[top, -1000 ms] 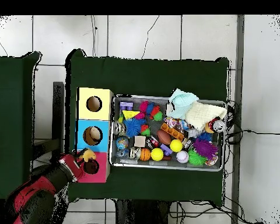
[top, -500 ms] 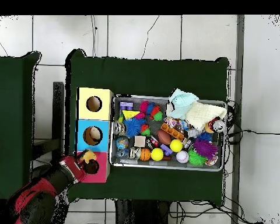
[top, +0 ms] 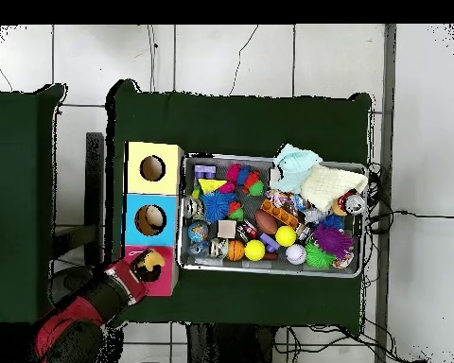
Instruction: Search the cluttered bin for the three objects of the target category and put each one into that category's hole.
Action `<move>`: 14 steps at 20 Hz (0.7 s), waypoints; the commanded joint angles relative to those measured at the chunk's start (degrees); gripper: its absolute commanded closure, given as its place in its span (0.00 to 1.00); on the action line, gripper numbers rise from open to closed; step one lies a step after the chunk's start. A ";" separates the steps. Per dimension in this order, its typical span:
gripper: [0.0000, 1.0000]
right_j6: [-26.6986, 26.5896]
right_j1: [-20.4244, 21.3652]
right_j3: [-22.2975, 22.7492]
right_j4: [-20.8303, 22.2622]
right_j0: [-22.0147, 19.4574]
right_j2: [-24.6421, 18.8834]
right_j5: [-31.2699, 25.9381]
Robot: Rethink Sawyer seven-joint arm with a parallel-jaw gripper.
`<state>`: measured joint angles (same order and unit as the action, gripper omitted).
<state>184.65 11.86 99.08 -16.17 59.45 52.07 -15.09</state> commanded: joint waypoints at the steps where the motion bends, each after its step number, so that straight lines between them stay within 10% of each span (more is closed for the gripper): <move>1: 1.00 4.33 -3.18 3.68 1.40 0.05 -8.80 6.81; 14: 1.00 5.71 -5.74 5.95 -1.26 3.32 -8.36 9.52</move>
<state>184.65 8.36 103.60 -16.20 62.78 51.82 -7.30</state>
